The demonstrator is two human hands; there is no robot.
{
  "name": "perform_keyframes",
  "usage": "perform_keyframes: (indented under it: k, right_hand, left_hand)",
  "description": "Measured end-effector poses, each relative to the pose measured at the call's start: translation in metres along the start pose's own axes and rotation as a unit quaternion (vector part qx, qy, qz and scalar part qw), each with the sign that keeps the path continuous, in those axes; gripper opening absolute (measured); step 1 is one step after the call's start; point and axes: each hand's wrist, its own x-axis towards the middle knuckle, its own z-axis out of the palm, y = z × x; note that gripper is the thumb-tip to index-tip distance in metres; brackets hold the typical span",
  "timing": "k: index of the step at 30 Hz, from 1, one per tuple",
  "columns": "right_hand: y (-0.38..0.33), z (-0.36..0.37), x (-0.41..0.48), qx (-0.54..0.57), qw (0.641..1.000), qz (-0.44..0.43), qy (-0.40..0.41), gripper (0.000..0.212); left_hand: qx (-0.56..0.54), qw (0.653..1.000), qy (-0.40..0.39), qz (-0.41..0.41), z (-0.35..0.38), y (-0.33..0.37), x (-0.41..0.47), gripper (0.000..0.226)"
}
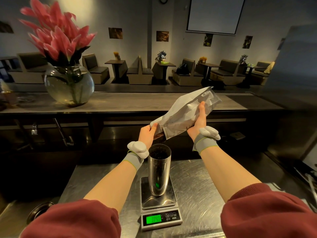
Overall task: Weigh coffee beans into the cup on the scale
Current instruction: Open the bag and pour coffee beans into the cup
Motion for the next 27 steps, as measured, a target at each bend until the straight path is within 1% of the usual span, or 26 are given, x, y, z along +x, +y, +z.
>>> perform_keyframes:
  k: [7, 11, 15, 20, 27]
  right_hand:
    - [0.0006, -0.0006, -0.0007, -0.005, 1.000, 0.007, -0.007, 0.087]
    - [-0.0002, 0.0000, -0.0001, 0.000, 1.000, 0.005, -0.013, 0.085]
    - [0.0020, -0.0002, 0.0001, 0.002, 1.000, 0.008, -0.014, 0.086]
    - [0.0040, 0.0002, 0.0005, -0.006, 1.000, 0.015, -0.006, 0.091]
    - [0.0054, -0.0008, 0.0027, 0.001, 1.000, 0.016, -0.006, 0.091]
  left_hand:
    - [-0.004, 1.000, -0.008, 0.010, -0.0016, -0.0017, 0.0025, 0.035]
    - [-0.037, 0.999, -0.003, -0.015, -0.0001, 0.0007, 0.0027, 0.017]
    - [-0.005, 1.000, 0.008, 0.017, -0.0017, -0.0010, 0.0040, 0.031]
    - [-0.029, 0.999, -0.005, 0.012, -0.0025, -0.0023, 0.0018, 0.032]
    - [-0.051, 0.999, -0.016, 0.006, -0.0031, -0.0041, -0.0027, 0.036]
